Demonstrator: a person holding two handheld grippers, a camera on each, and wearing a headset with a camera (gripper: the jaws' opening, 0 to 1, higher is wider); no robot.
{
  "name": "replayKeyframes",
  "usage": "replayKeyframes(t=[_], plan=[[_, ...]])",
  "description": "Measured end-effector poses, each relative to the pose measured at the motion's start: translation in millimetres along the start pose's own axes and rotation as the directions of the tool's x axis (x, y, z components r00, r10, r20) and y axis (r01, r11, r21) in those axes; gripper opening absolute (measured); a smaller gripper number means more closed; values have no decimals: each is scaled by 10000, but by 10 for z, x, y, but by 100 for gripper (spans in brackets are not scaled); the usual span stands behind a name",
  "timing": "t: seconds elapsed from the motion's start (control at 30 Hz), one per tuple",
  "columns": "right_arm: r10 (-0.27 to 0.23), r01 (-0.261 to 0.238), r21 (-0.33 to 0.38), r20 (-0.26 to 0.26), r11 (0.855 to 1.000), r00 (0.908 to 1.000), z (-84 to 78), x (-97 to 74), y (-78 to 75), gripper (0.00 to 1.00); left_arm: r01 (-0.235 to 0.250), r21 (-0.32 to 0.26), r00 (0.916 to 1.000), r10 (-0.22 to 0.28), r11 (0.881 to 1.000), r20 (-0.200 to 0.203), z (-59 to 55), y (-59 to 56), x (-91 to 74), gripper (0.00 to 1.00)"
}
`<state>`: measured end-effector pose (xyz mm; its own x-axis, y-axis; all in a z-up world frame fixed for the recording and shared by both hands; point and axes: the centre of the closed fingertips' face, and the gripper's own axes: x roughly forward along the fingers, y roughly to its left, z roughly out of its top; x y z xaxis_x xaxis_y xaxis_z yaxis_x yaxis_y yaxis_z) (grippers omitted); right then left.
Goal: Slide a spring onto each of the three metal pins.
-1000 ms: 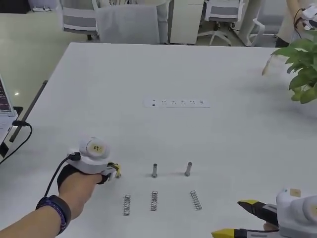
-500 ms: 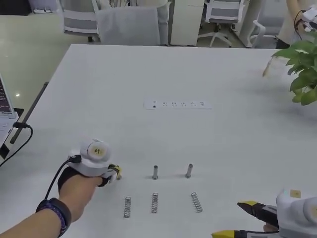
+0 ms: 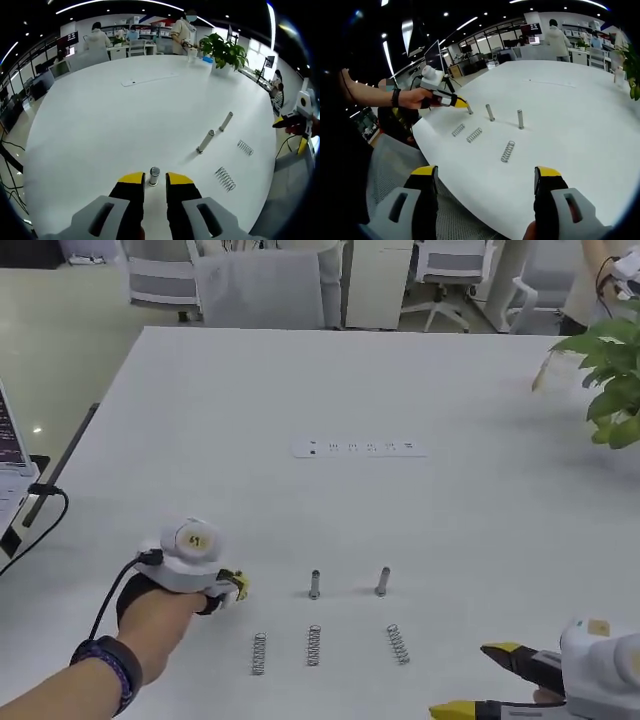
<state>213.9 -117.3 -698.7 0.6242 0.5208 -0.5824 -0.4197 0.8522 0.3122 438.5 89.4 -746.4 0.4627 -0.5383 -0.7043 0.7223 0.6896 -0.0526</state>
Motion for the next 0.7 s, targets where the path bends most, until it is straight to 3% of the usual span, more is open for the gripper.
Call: replayKeyframes(t=[0.23, 0.4, 0.7], plan=[[38, -38, -10, -11, 10000, 10000, -11, 14, 9, 78, 125, -146, 9999, -126, 9998, -65, -61, 2, -76, 17], [93, -93, -34, -36, 10000, 10000, -19, 29, 28, 78, 169, -194, 9997, -172, 9997, -174, -166, 10, -144, 21], [163, -164, -74, -68, 9998, 9998, -25, 52, 46, 78, 283, -306, 9996, -286, 9991, -84, -287, 31, -299, 29]])
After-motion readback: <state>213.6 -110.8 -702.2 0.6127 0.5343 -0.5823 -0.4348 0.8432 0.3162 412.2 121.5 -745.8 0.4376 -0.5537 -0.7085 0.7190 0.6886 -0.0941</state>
